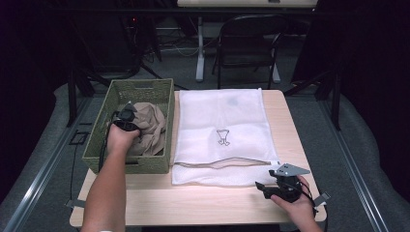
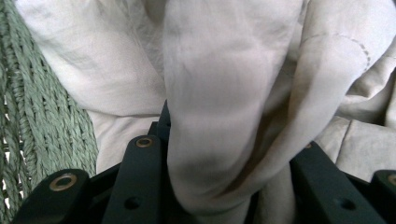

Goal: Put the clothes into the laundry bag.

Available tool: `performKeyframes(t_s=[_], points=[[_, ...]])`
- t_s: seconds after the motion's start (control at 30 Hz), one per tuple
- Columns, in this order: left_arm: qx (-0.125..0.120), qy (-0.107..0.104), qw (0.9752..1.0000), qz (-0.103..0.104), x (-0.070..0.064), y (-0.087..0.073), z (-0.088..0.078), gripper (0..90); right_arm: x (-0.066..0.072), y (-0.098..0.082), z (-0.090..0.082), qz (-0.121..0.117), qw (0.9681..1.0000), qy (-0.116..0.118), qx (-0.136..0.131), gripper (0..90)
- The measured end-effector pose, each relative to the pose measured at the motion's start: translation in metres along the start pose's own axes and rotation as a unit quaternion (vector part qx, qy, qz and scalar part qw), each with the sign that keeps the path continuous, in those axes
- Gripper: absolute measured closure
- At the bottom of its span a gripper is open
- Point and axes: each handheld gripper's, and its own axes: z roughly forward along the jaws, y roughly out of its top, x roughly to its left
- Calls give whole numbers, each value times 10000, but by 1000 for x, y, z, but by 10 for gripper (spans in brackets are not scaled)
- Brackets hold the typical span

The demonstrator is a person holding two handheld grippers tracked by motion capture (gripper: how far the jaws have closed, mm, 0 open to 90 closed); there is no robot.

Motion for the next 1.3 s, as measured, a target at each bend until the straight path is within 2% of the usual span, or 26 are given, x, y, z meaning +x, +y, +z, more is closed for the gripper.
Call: performKeyframes(t_s=[0.3, 0.57, 0.77, 0.87, 1.17, 1.3], points=[[-279, -70, 9996, -49, 4, -2, -14, 644, 0, 0, 0, -12, 10000, 23, 17, 263], [-462, -10, 9989, 103, 1, 2, -34, 644, 0, 0, 1, 0, 10000, 23, 12, 262], [-566, -46, 9982, 173, -2, 6, -48, 644, 0, 0, 0, 1, 10000, 29, 3, 263], [-626, -111, 9979, 132, -1, 7, -55, 644, 0, 0, 0, 21, 10000, 9, -19, 263], [-714, -99, 9973, 123, 2, 7, -72, 644, 1, 1, 0, 7, 10000, 5, -28, 263], [-816, -178, 9965, 31, 5, 6, -77, 643, 1, 1, -1, -16, 10000, 27, -6, 263]])
